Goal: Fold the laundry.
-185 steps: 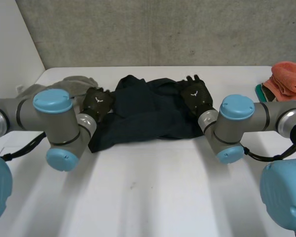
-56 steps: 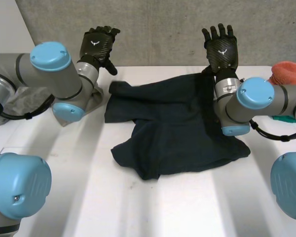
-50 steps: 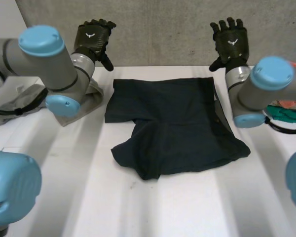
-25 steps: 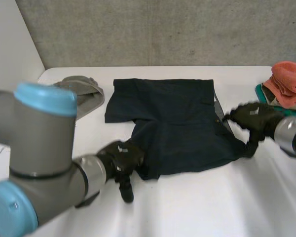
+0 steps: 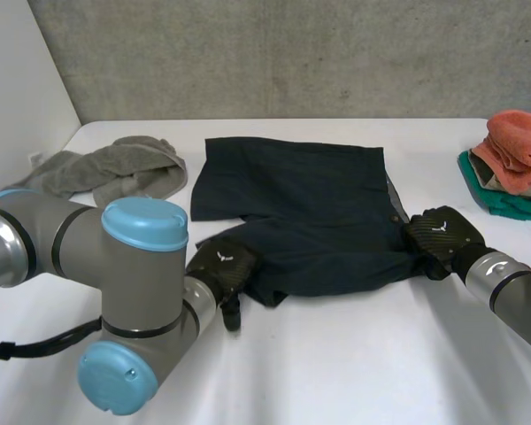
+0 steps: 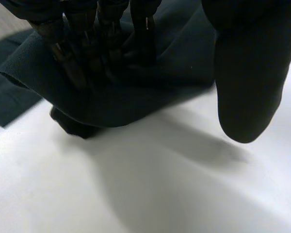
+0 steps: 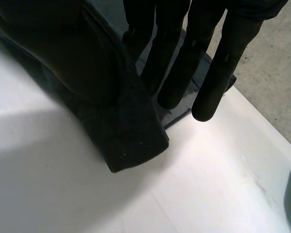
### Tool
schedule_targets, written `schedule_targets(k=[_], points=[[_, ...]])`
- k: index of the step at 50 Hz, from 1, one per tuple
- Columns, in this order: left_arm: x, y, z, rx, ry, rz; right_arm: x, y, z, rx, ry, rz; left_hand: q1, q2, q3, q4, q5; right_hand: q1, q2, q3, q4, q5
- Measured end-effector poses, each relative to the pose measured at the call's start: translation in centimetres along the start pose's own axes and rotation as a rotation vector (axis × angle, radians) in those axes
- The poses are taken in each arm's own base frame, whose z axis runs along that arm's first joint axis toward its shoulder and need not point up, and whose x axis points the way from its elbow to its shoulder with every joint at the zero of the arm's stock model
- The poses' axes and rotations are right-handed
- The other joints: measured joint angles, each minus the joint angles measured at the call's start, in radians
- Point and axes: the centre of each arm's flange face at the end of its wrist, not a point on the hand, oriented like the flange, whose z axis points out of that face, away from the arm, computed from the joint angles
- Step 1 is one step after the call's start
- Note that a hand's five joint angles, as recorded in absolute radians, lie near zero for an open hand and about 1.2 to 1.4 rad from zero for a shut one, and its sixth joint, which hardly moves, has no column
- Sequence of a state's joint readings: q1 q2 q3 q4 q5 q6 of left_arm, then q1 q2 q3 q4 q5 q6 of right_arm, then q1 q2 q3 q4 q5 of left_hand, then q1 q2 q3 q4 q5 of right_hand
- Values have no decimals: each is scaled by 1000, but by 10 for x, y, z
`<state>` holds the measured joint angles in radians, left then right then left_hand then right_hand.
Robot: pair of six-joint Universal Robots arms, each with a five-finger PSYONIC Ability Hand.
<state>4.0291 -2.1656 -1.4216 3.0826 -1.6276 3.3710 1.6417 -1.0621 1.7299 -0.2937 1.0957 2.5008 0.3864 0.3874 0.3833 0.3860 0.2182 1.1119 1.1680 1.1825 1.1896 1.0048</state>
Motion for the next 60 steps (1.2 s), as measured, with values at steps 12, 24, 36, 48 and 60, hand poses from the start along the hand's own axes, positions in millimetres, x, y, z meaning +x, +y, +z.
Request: schedule_targets(k=[12,24,36,48,60], points=[[-11,-6,25,86,-67,55,-6,-7,-2,8,-11,29,43,51,53,59,54,0,0,0,0,9],[-10,-7,50,105,-78,109,-11,-12,-5,-1,-11,47,376,355,351,351,340,0,0,0,0,9],[-11,-16,52,136,-93,180,-8,-32,-23,-17,-20,45,766,804,796,809,763,-1,0,0,0,9],[-18,-32,-59,0,86,355,-15,-61,-92,-250,-240,-140,766,806,804,809,763,-1,0,1,0,10],[-19,-11,-103,-248,316,412,-27,-66,-108,-340,-438,-199,766,806,804,813,763,-1,0,6,4,14]])
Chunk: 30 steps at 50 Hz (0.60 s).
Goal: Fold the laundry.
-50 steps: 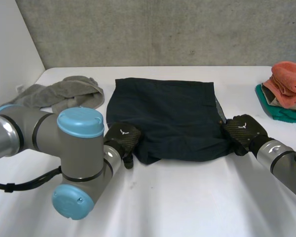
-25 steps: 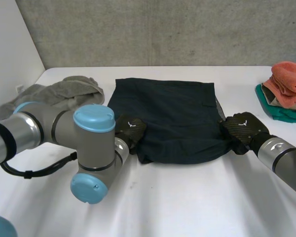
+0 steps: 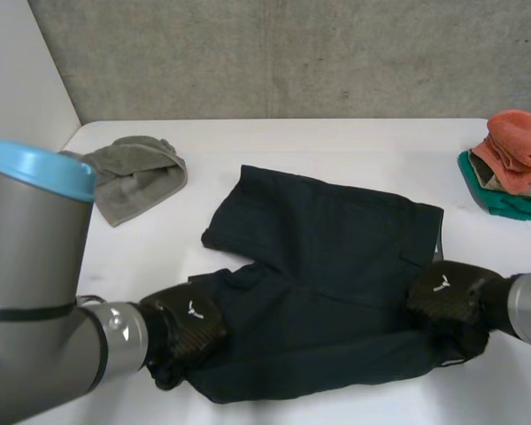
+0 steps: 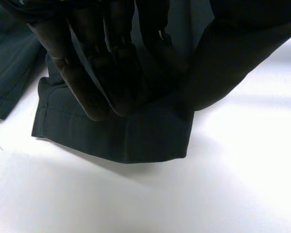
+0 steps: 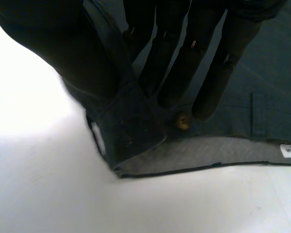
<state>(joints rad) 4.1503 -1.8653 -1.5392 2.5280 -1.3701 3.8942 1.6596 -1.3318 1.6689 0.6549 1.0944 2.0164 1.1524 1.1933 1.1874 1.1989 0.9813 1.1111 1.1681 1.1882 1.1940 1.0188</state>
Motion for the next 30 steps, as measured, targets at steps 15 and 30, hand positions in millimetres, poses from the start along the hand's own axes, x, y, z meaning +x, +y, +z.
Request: schedule_targets(k=[15,30], points=[[-121,-77,101,383,-475,-10,72,-29,76,270,381,263,0,2,2,1,15,0,0,0,0,9],[-172,-111,179,674,-694,38,130,-37,144,466,816,179,-1,0,0,1,15,-3,-8,-10,-10,-2]])
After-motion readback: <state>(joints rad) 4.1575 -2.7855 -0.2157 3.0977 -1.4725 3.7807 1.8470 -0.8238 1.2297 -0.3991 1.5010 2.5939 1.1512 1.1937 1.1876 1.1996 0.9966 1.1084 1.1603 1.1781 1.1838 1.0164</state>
